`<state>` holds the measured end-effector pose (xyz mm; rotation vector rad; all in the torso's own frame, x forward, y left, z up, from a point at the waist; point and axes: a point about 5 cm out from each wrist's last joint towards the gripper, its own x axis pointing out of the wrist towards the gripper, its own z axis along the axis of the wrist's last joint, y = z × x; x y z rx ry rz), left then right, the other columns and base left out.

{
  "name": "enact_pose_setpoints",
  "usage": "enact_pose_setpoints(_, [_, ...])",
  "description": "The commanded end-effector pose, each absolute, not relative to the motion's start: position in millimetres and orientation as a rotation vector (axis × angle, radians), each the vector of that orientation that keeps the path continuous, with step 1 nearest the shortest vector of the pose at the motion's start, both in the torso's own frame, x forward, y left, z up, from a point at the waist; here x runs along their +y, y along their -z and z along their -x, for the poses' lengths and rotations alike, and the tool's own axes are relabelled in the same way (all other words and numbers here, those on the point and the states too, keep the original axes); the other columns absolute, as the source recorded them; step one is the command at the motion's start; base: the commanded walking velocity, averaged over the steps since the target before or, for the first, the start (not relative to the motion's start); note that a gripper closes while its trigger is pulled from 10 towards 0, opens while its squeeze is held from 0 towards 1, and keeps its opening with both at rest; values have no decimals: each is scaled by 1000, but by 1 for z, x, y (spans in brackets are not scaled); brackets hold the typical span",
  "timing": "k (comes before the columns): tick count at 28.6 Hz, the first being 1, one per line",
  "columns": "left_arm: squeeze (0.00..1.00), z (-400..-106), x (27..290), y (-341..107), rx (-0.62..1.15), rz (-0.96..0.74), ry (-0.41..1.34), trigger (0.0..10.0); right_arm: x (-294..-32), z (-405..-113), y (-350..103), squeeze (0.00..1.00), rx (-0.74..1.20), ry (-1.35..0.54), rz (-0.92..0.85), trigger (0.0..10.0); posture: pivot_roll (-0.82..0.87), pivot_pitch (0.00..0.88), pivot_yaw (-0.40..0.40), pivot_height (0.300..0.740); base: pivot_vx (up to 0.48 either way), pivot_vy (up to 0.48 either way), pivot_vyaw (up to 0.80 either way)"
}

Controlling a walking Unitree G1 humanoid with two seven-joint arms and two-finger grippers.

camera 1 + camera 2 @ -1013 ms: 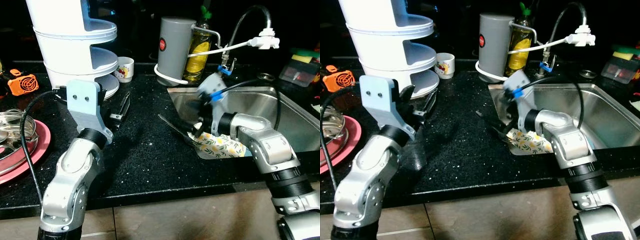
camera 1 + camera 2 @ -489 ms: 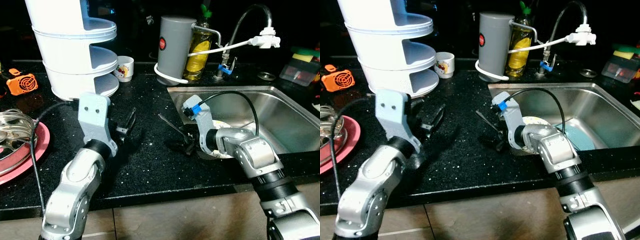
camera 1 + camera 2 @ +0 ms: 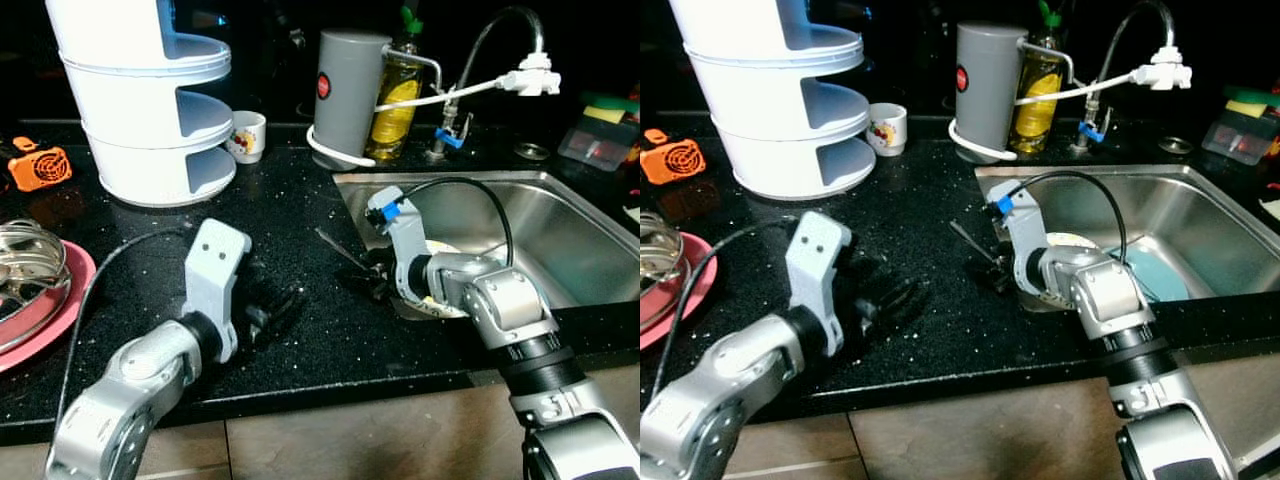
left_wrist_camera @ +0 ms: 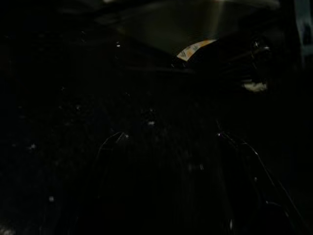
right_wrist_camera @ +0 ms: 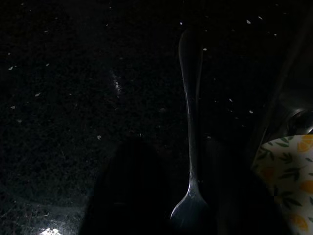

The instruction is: Kitchen organization

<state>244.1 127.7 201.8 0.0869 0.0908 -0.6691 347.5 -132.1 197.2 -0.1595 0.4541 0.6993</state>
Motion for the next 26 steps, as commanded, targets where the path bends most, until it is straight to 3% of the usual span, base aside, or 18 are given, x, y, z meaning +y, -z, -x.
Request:
enact_pose_setpoints(1, [0, -240, 128, -202, 112, -93, 699, 10000, -131, -345, -192, 0, 490, -706, 153, 0, 65, 0, -95, 740, 0, 0, 0])
enact_pose_setpoints(9, [0, -239, 125, -204, 120, -91, 714, 10000, -131, -347, -192, 0, 483, -690, 154, 0, 64, 0, -96, 740, 0, 0, 0])
enact_pose_setpoints(14, [0, -238, 121, -205, 118, -83, 728, 10000, -136, -358, -206, 0, 337, -611, 130, 0, 63, 0, -95, 740, 0, 0, 0])
enact_pose_setpoints(16, [0, -238, 118, -206, 117, -73, 740, 10000, -145, -367, -226, 0, 200, -532, 35, 0, 62, 0, -92, 740, 0, 0, 0])
enact_pose_setpoints(26, [0, -238, 111, -205, 120, -71, 762, 10000, -170, -372, -242, 0, 61, -409, -200, 0, 55, 0, -86, 740, 0, 0, 0])
